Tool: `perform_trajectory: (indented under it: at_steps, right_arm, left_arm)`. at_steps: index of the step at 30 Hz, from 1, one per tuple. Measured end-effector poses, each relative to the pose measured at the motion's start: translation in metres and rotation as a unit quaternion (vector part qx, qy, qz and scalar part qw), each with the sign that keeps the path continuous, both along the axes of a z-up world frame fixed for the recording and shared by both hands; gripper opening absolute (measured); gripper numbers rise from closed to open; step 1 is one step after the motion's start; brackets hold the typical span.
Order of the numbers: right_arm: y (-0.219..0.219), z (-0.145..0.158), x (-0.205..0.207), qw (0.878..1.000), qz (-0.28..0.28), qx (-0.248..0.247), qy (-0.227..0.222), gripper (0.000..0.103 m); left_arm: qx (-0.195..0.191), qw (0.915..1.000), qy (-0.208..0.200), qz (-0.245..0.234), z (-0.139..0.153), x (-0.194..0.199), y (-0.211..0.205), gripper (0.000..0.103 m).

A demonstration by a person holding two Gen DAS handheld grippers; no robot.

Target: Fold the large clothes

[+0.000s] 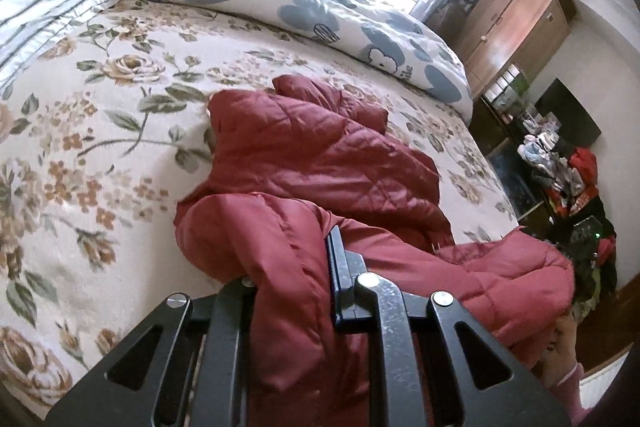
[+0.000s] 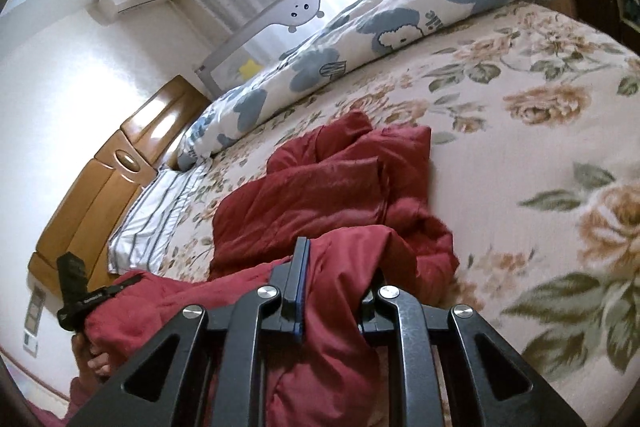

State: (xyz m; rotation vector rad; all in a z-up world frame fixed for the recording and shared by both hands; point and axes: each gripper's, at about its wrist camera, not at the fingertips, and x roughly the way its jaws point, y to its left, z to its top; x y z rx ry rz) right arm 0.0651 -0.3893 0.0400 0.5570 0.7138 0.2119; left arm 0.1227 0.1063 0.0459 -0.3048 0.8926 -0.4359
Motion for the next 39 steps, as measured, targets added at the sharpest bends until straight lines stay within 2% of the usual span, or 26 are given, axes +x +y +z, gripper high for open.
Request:
perform_trajectory:
  at_steps: [8, 18, 30, 39]
  right_arm:
    - [-0.002, 0.006, 0.032, 0.999, -0.025, -0.017, -0.008, 0.018]
    - [-0.008, -0.001, 0.087, 0.998, -0.059, -0.018, -0.008, 0.019]
    - [-0.013, -0.025, 0.139, 0.995, -0.092, -0.038, 0.012, 0.02]
    - [-0.017, -0.054, 0.176, 0.992, -0.115, -0.036, 0.038, 0.022]
  left_arm:
    - [-0.001, 0.9996, 0.0, 0.028, 0.003, 0.036, -0.009, 0.014]
    - [0.032, 0.9984, -0.003, 0.047, 0.0, 0.085, -0.028, 0.014]
    - [0.059, 0.9952, 0.018, 0.076, -0.025, 0.146, -0.04, 0.014]
    - [0.079, 0.9932, 0.034, 0.078, -0.05, 0.18, -0.05, 0.015]
